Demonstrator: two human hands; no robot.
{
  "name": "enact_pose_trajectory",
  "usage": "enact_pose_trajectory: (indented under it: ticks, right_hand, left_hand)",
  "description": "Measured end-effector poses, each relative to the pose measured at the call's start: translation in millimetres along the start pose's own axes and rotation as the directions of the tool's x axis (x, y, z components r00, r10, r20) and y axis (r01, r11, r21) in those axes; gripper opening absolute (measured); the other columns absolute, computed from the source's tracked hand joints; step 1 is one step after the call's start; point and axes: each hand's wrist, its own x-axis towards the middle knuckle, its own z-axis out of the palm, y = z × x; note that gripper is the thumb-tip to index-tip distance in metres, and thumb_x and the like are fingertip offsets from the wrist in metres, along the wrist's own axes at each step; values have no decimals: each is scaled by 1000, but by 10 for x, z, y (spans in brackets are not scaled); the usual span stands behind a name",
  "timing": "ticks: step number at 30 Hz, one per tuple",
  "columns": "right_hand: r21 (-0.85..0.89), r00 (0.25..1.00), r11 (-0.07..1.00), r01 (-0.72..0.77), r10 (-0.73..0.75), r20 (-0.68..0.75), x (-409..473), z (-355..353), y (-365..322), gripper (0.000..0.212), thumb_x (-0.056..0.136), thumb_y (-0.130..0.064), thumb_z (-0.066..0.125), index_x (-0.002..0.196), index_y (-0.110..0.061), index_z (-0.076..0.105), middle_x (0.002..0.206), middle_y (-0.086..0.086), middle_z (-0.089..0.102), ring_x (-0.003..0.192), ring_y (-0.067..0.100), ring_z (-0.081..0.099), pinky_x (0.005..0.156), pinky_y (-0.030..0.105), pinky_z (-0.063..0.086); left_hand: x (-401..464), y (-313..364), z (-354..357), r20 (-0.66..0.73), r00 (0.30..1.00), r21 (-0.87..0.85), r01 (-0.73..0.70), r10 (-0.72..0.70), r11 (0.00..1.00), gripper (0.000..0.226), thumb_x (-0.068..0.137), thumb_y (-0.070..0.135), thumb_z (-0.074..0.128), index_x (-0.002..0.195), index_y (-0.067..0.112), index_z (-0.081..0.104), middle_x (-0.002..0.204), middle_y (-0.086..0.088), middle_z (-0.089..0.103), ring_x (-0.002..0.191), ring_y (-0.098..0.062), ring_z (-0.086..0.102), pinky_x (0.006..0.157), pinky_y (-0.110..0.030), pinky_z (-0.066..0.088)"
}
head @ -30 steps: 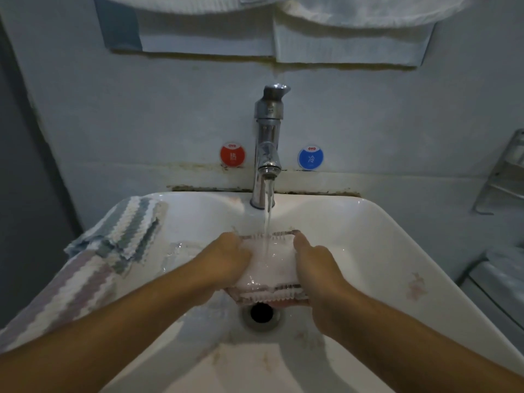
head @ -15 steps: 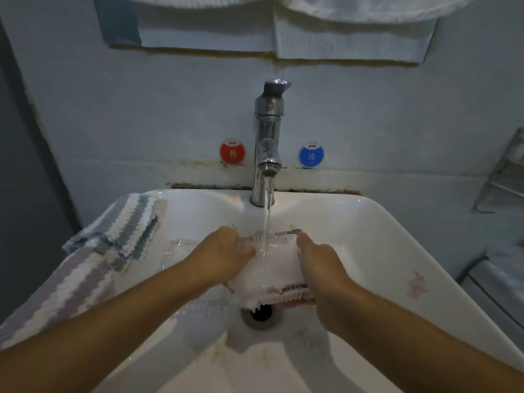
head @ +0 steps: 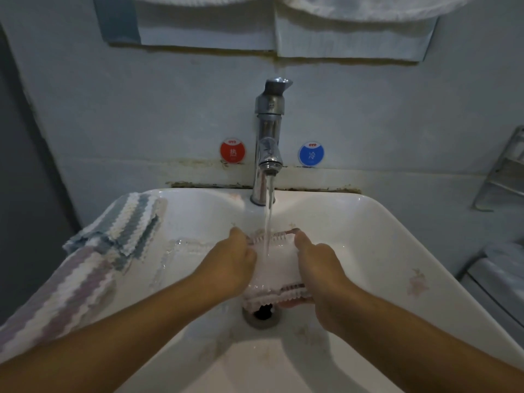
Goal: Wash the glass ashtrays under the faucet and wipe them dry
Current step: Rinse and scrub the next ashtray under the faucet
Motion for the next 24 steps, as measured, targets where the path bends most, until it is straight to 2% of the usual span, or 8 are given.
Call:
enact_pose_trajectory:
  ticks: [3,6,8,11,14,16,18,24]
  right_hand:
    - [20,1000,1000,15,-15,0,4,-18,-2,44,106,-51,35,123,-16,56,104,13,68,88,32,71,73,48,64]
    - [80,1000,997,10,-10,-7,-4,-47,-26,41,106,-49,37,122,-16,56,103,14,68,87,34,72,77,52,62]
    - [80,1000,997,10,-9,-6,-25,-56,-42,39,106,-48,35,121,-18,55,105,13,68,89,32,71,82,49,62]
    - [54,1000,998,26,-25,-9,-49,-52,-51,41,106,-49,34,121,-18,55,107,11,67,91,30,69,86,45,60]
    - [28,998,998,50,-49,-25,-43,-32,-36,43,106,-50,33,123,-17,55,112,10,66,96,29,67,88,46,59]
    - [36,998,998,56,-54,-38,-29,-27,-35,46,106,-50,32,124,-15,55,112,10,65,98,30,66,92,48,58]
    - [61,998,997,46,-43,-43,-27,-37,-53,45,107,-48,31,126,-15,55,113,11,65,101,31,66,94,46,57]
    - [69,999,997,43,-42,-18,-34,-29,-45,47,106,-49,34,130,-14,54,113,11,66,100,31,66,89,45,58]
  left_hand:
    - [-19,-8,46,89,993,-221,94,-76,971,45,101,18,47,143,15,33,105,1,57,89,-13,59,65,-24,52]
    - [10,-39,62,51,994,-309,110,-99,945,22,99,18,53,120,12,55,99,-3,63,89,-18,63,70,-30,58]
    - [4,-29,63,24,993,-347,120,-119,930,19,102,27,51,110,12,59,98,-7,66,87,-23,66,71,-39,61]
    - [-50,12,77,78,988,-482,157,-136,862,27,105,36,40,127,22,49,113,-11,64,80,-33,73,58,-42,62]
    - [-79,10,116,152,980,-559,190,-126,807,28,106,22,36,134,28,38,112,-16,65,68,-33,73,47,-32,56]
    - [-59,-13,141,156,982,-570,177,-106,802,45,100,6,41,138,28,35,116,-12,64,83,-30,70,49,-29,57]
    - [-26,-19,149,167,981,-566,180,-102,804,51,93,2,49,137,28,40,116,-9,65,92,-28,69,61,-36,63]
    - [-117,49,70,205,961,-565,270,-185,779,14,99,12,59,110,6,63,82,-18,75,53,-25,69,47,-30,58]
